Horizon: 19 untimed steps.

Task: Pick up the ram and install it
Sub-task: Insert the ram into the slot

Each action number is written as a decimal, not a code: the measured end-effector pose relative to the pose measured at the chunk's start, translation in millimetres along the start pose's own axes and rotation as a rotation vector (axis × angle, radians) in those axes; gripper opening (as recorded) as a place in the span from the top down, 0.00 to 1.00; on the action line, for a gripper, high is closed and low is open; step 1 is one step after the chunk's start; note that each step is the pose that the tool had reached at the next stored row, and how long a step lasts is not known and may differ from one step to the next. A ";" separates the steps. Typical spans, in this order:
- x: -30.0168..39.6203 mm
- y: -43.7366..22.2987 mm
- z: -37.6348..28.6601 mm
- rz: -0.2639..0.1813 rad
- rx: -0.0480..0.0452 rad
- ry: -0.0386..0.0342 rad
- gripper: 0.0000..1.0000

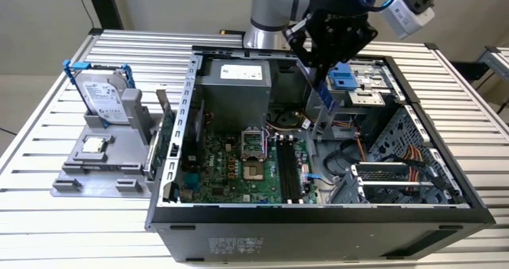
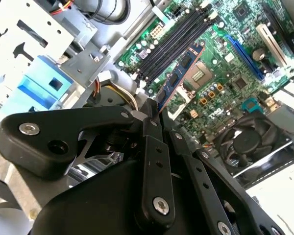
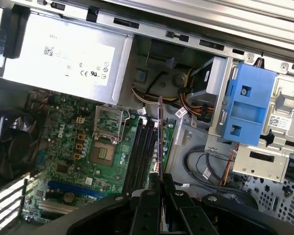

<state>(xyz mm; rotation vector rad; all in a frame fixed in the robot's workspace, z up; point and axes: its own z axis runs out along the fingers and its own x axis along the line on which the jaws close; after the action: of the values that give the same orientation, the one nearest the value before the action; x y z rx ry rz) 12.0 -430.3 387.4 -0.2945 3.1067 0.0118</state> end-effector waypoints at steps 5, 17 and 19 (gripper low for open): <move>0.0 0.0 0.0 0.047 0.0010 -0.0003 1.00; 0.0 0.0 2.0 0.078 0.0030 -0.0002 1.00; 0.1 0.0 4.2 0.079 0.0029 -0.0003 1.00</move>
<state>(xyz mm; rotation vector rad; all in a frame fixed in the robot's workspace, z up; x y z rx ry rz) 12.0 -430.2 383.2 -0.1719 3.1157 0.0086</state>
